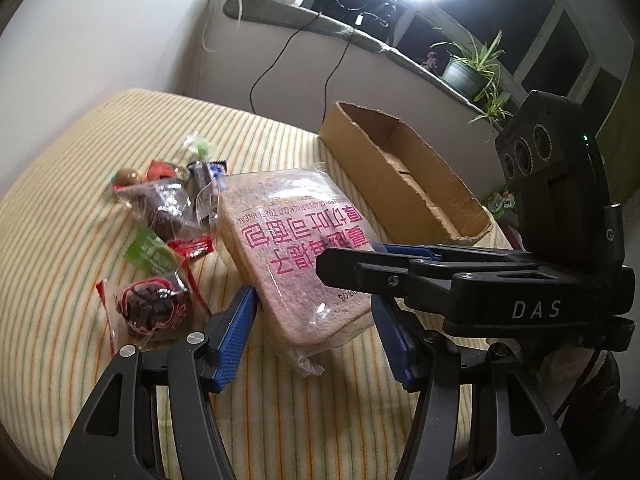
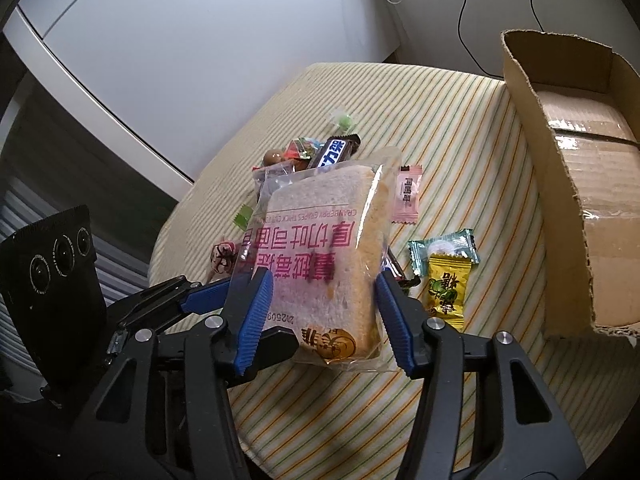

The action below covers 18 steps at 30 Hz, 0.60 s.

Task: Organize snacks
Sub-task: 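Lift the bread loaf with the right gripper and carry it over the cardboard box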

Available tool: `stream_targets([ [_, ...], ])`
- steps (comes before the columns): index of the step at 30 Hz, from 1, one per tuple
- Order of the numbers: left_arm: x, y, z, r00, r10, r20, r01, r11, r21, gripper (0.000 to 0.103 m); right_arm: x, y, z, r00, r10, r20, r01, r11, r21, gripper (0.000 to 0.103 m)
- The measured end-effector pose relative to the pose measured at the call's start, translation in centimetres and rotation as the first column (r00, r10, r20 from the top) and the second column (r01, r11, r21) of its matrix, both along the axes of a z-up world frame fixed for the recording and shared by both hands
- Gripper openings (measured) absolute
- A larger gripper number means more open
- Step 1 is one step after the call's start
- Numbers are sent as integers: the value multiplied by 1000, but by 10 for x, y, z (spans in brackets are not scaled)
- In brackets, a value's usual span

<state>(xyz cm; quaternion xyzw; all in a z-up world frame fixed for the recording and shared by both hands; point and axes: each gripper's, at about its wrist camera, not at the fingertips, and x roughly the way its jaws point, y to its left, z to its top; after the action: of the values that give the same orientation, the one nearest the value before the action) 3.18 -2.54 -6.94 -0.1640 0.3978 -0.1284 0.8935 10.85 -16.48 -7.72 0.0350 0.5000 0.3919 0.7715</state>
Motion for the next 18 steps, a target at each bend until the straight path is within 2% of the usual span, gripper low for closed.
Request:
stream_targets([
  [18, 39, -45, 38, 988, -97, 123, 92, 994, 51, 58, 13, -57, 49, 991, -94, 100, 87, 994, 70, 56],
])
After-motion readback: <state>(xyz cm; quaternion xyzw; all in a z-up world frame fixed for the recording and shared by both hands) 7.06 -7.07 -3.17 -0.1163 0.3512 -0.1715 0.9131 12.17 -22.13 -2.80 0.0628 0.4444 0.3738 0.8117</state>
